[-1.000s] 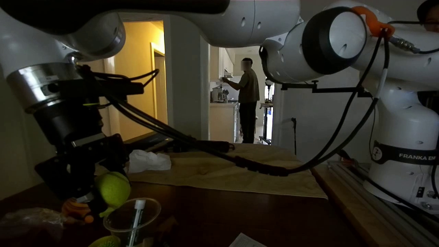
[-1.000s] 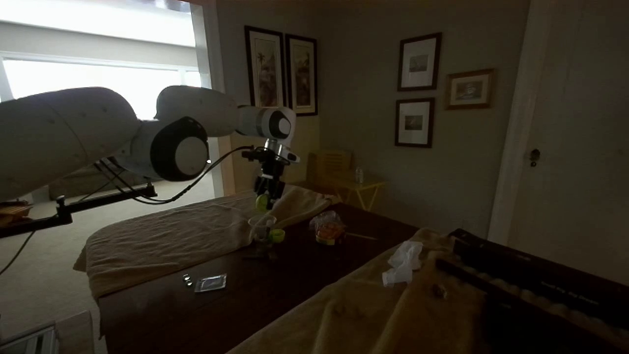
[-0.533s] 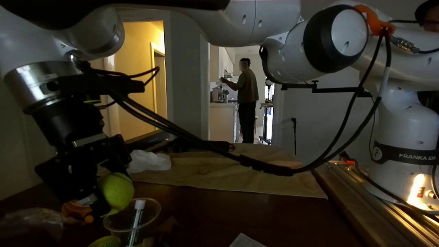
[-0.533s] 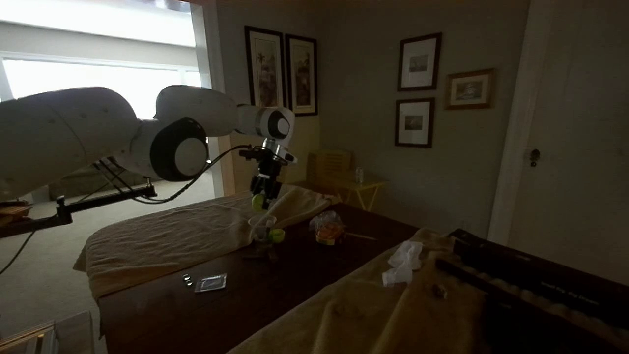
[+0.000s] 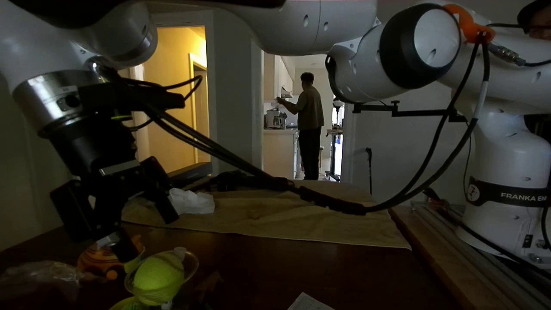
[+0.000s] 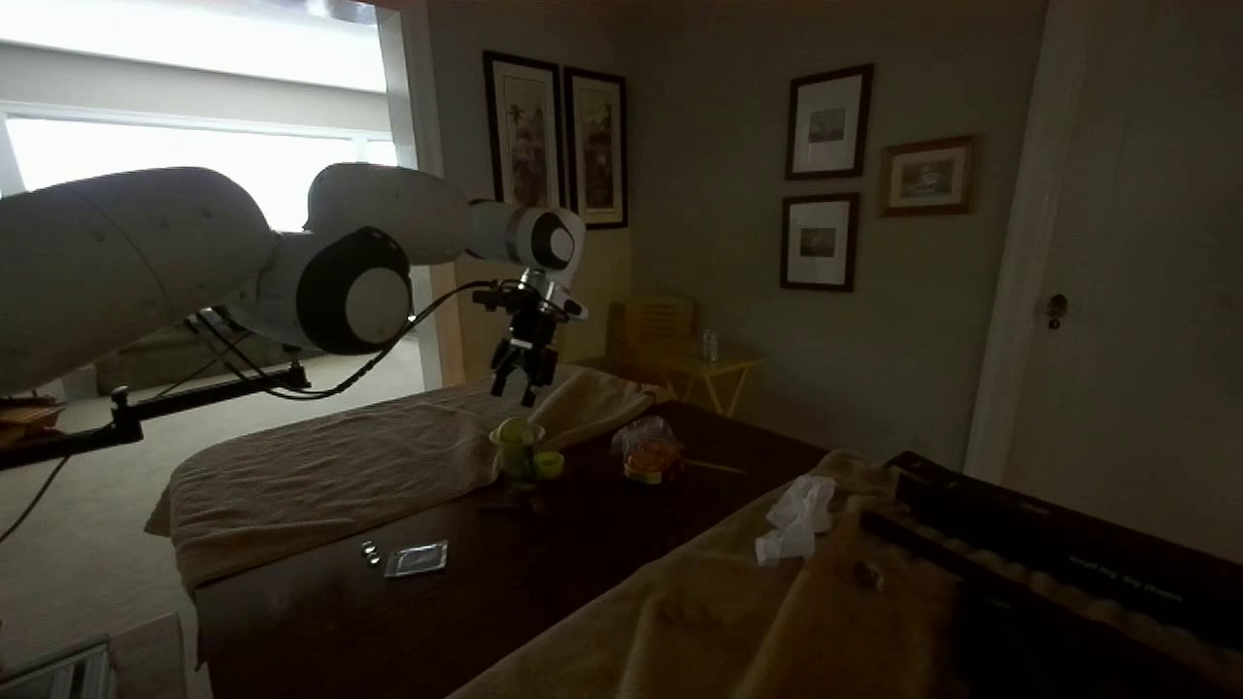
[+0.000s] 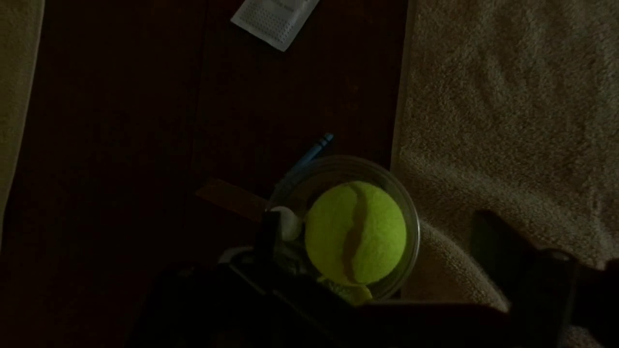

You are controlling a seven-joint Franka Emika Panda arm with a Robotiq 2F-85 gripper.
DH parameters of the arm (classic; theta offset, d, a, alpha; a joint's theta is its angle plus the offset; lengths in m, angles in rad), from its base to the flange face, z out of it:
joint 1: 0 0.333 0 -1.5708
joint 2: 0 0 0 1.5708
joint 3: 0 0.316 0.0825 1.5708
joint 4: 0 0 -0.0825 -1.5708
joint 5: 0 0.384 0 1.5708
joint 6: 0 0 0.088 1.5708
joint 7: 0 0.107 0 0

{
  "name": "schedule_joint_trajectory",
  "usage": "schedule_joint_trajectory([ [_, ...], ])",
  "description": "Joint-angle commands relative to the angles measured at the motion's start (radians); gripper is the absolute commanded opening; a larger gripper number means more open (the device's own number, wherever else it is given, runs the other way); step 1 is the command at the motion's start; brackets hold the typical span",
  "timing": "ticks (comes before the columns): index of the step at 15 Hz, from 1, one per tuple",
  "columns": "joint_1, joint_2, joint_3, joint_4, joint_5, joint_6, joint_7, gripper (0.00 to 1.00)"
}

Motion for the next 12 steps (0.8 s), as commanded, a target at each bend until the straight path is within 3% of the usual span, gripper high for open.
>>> schedule_joint_trajectory([
  [1,-0.009,-0.020,-0.008,-0.011,0.019,-0.017,0.008,1.00],
  [4,-0.002,-0.011,-0.066,0.003,-0.034,0.031,0.056,1.00],
  [8,0.019,0.008,-0.176,0.005,-0.176,0.102,-0.027,1.00],
  [12,0.005,0.035,-0.218,0.017,-0.250,0.240,-0.128,1.00],
])
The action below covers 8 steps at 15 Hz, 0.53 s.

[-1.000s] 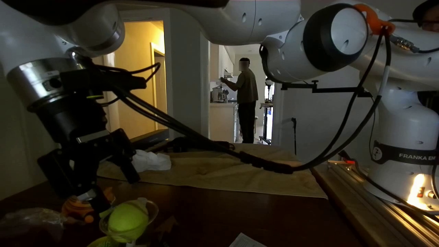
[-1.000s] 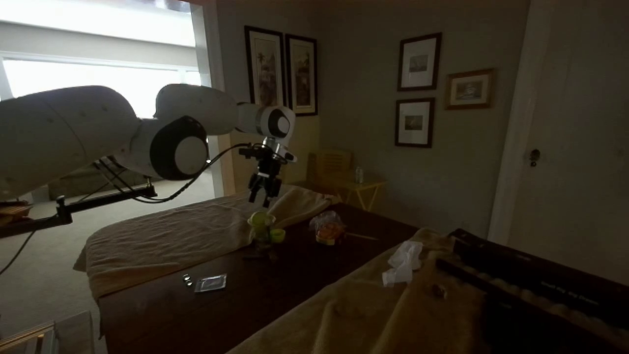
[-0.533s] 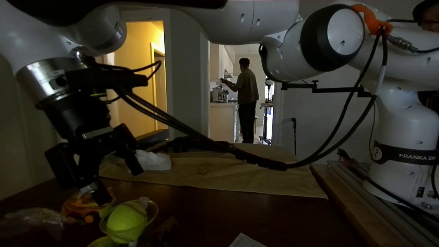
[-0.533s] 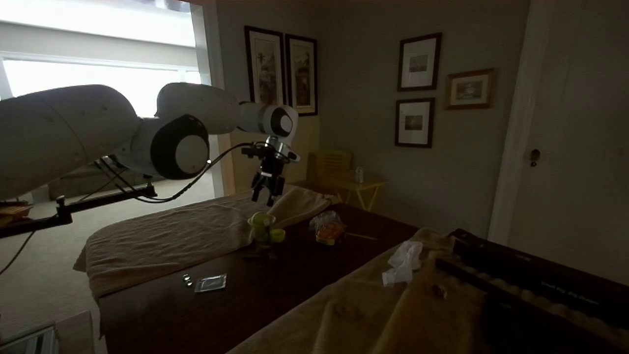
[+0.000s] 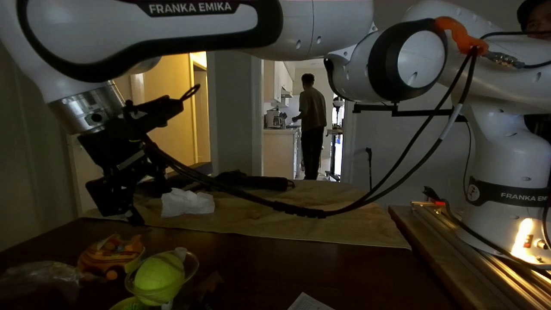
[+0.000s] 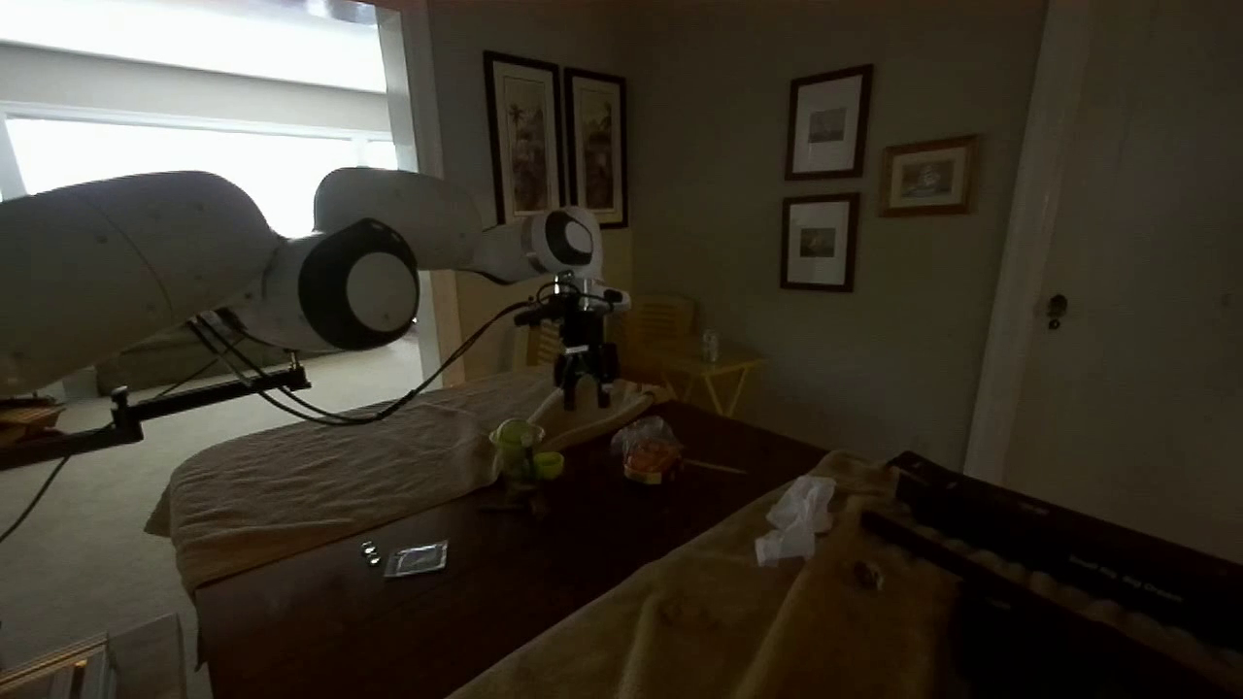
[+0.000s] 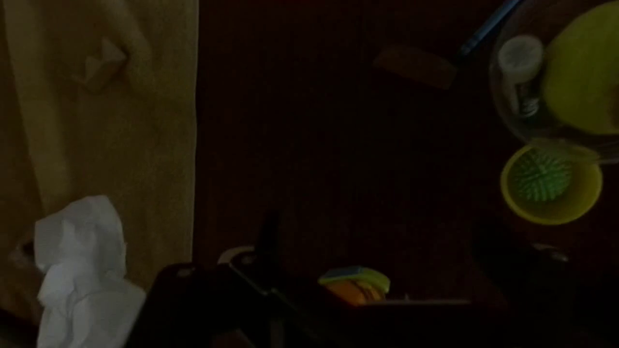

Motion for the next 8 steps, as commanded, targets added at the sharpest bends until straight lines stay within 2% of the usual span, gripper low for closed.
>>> schedule_joint_trajectory([
  [1,-0.001,0.030,-0.036,0.020,-0.074,0.128,-0.118,1.00],
  [5,-0.032,0.058,-0.044,0.023,-0.094,0.323,-0.242,1.00],
  [8,-0.085,0.078,-0.013,0.024,-0.058,0.487,-0.339,1.00],
])
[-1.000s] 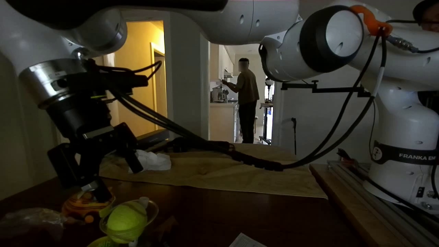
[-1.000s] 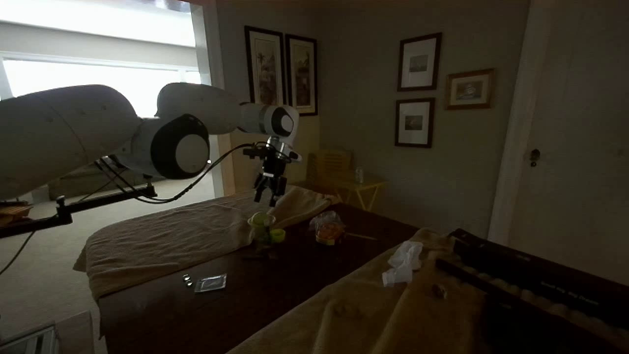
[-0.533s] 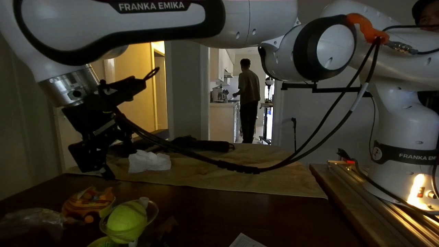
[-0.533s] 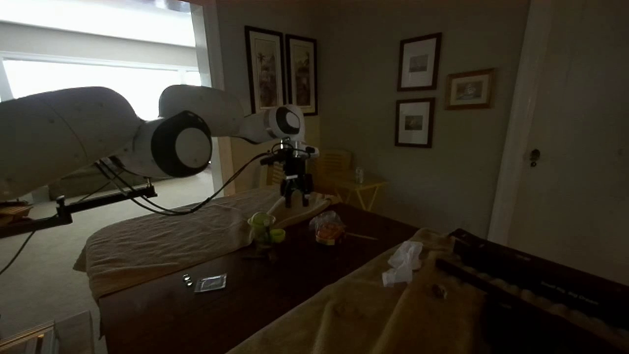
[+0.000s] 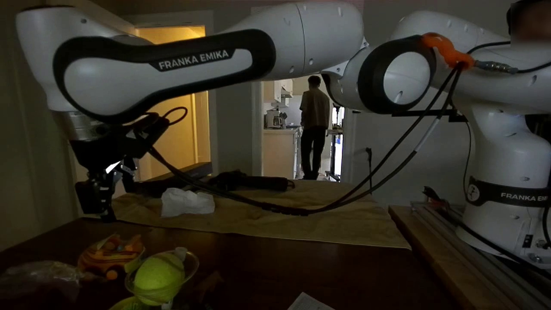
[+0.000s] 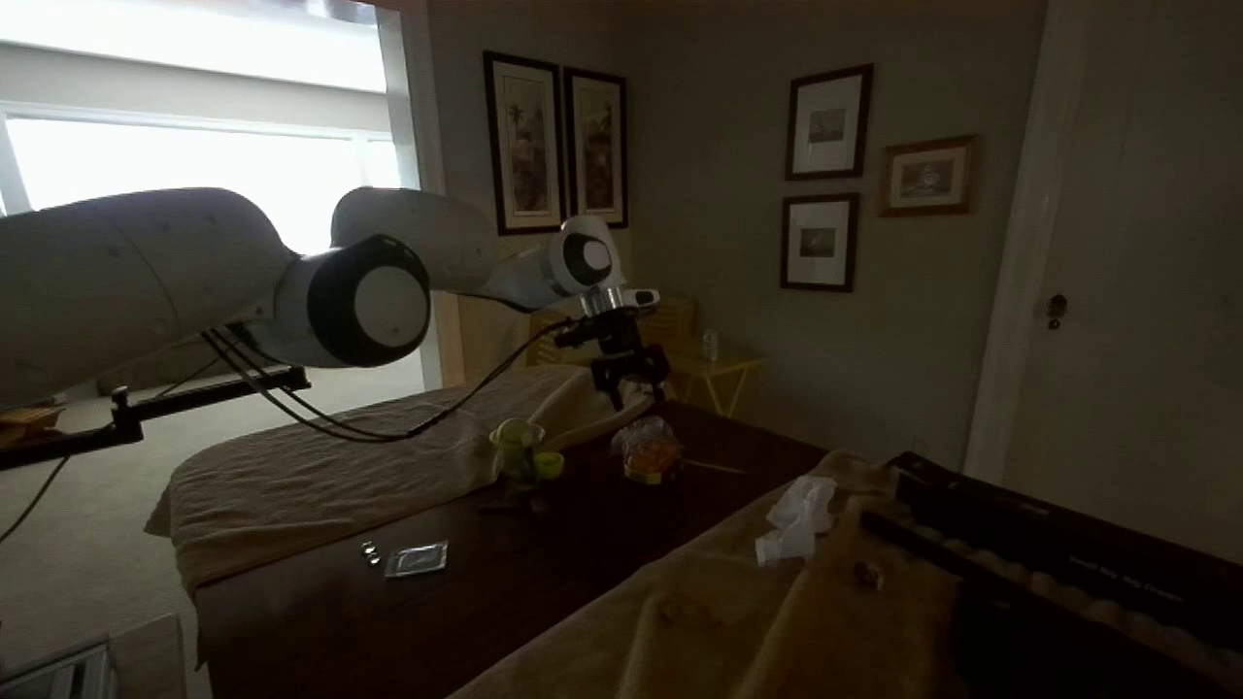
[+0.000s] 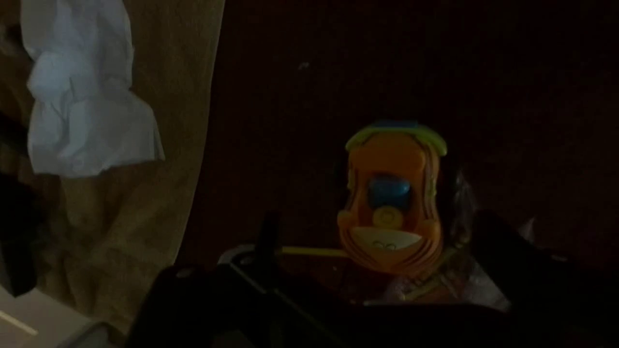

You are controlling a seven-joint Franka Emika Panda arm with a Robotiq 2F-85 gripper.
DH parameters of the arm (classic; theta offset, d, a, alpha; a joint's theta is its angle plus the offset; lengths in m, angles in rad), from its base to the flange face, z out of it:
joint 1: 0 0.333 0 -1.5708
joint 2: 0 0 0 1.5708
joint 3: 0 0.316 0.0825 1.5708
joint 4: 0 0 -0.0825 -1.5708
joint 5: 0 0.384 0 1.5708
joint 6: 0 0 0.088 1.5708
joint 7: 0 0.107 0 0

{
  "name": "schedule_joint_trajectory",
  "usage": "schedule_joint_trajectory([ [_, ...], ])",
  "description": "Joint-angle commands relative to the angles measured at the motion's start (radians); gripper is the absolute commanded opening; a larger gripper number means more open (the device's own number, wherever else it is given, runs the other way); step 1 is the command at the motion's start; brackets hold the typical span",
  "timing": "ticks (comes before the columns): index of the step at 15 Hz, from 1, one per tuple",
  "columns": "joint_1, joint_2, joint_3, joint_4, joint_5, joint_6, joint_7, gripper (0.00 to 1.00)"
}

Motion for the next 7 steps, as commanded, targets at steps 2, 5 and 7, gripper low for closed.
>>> schedule_joint_trajectory([
  [2,-0.082,0.036,0.056,0.025,0.033,0.198,-0.144,1.00],
  [5,-0.146,0.037,0.120,0.013,0.091,0.267,-0.213,1.00],
  [7,-0.124,0.033,0.077,0.006,0.051,0.236,-0.164,1.00],
])
